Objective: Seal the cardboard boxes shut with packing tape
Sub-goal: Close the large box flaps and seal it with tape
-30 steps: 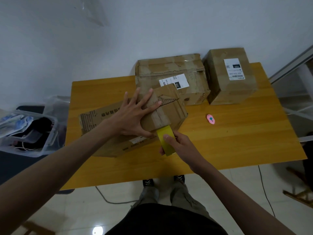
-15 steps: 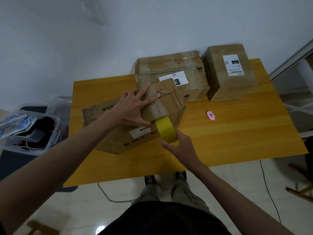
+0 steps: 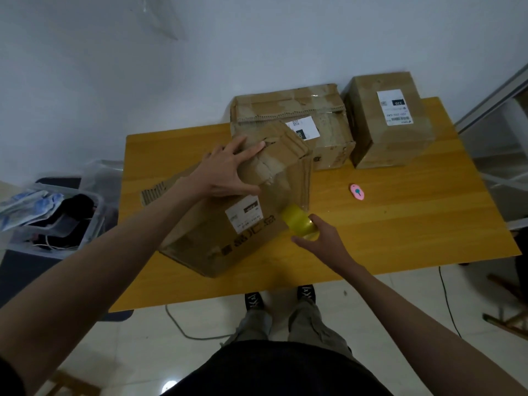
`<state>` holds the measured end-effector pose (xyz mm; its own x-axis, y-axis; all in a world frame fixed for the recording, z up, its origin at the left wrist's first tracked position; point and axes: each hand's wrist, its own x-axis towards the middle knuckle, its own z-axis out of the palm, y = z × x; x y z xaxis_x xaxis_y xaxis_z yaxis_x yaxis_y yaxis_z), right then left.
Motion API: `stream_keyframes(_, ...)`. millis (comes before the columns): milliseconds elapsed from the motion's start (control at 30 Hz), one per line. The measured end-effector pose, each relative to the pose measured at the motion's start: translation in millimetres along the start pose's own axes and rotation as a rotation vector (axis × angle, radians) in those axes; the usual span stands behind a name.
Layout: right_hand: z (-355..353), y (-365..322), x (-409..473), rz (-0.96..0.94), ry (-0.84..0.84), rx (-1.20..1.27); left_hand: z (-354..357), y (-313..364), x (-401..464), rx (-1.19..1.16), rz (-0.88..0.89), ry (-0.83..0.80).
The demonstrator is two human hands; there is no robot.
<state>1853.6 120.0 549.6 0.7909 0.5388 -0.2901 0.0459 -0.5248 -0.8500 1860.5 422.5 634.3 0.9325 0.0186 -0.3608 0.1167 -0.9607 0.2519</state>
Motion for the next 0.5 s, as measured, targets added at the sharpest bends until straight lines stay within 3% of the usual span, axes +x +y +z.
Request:
stream_keyframes(300, 9, -20, 23, -0.322, 0.256, -0.156, 64, -40, -67, -0.879, -0.36, 0.147)
stream_keyframes(400, 22, -27, 44, -0.288, 0.251, -0.198, 106, -47, -82, -1.23, -0.452, 0.222)
stream_keyframes(500, 36, -33, 60, -0.265, 0.198, -0.184, 140, -45, -86, -1.401, -0.494, 0.29)
